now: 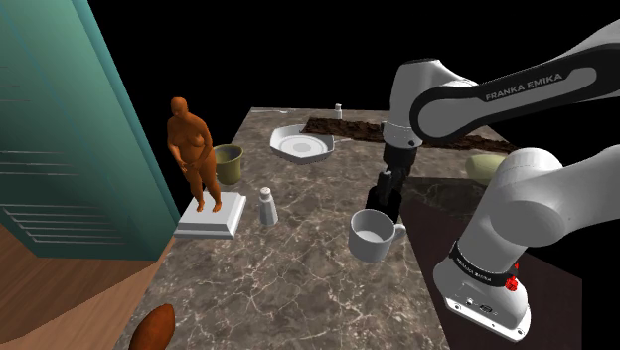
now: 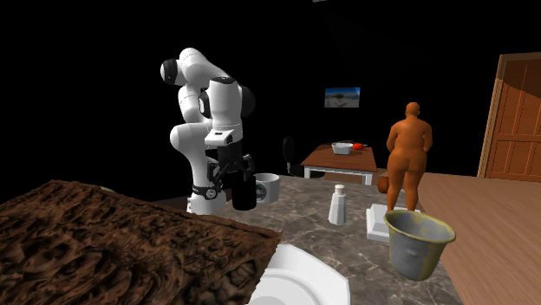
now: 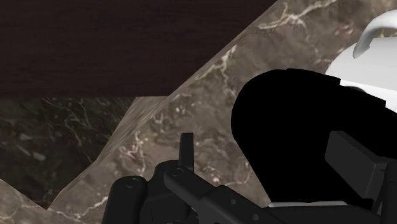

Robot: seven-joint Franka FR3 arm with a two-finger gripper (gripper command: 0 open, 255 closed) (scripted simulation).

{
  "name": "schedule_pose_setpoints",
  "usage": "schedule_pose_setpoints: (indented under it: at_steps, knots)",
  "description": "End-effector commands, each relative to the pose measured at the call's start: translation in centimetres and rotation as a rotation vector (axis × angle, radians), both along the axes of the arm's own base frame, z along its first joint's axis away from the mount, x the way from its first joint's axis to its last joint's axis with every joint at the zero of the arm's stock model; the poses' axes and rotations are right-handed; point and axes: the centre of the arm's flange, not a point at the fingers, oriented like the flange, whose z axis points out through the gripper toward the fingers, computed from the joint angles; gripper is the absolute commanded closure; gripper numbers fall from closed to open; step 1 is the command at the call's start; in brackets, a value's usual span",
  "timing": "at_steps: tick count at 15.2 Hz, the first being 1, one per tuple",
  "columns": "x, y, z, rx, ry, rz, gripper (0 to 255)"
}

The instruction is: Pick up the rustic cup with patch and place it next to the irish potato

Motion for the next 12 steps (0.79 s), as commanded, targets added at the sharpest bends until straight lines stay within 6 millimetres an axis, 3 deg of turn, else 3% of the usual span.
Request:
schedule_pose_setpoints:
  at_steps: [1, 4, 5, 12]
  knots:
    - [-0.01, -0.01, -0.06, 0.000, 0.000, 0.000, 0]
    - [-0.01, 0.00, -0.05, 0.000, 0.000, 0.000, 0]
    - [-0.01, 0.00, -0.05, 0.000, 0.000, 0.000, 255]
    - [-0.01, 0.00, -0.05, 0.000, 0.000, 0.000, 255]
